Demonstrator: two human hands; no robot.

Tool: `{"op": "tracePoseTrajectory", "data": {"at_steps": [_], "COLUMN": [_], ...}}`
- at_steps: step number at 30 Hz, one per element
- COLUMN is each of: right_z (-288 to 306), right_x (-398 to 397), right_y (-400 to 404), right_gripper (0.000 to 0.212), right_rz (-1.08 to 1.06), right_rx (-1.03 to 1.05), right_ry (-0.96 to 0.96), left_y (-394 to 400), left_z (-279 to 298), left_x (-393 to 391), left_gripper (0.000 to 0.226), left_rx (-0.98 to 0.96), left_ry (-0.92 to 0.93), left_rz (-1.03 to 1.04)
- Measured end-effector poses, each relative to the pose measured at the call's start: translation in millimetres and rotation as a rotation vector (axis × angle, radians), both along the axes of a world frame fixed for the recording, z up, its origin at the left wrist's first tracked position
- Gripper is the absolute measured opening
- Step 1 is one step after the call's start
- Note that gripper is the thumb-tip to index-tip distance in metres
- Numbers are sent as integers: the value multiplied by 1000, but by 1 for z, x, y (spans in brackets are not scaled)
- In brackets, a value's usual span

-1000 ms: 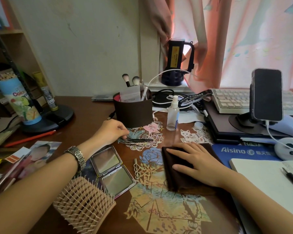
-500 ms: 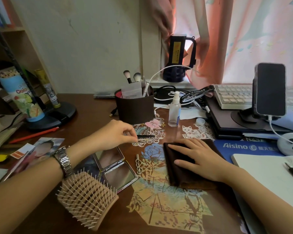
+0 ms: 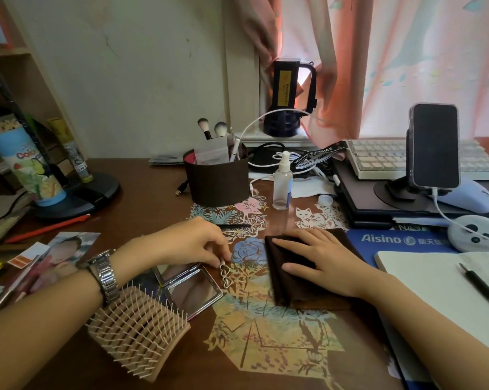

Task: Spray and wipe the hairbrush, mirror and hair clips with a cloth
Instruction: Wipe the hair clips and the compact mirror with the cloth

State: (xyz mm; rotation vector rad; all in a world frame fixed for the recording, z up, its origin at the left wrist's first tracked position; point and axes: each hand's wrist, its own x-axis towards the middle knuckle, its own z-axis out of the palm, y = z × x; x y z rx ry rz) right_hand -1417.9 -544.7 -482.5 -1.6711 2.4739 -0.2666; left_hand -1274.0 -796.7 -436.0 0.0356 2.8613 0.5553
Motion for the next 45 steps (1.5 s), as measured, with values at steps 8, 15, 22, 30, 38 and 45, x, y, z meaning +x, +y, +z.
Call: {"op": "tracePoseTrajectory", "data": {"at_steps": [8,15,22,30,38,45], "right_z": [-1,-2,4,11,5,10], "right_x": [-2,-2,-7,-19,-20,-21], "right_y": [0,0,-6,-31,-50,-45], "right_gripper": [60,60,56,37,18,11], "right_rz": [3,9,11,-2,-16,-29], "right_rx": [-16,-52,-106,-110,-170,-298], "right_ry": [0,-14,-109,-131,-221,-406], "left_y": [4,11,12,7,4,10], "left_z": [-9,-21,-23,-24,-25,-25], "left_x": [-13,-32,-33,-30,-32,-37], "left_gripper": [13,12,18,16,14,13], "left_rx": [-5,34,79,114,103,79], "left_ry": [99,205,200,208,217,226], "left_rz": [135,242,248,230,226,223]}}
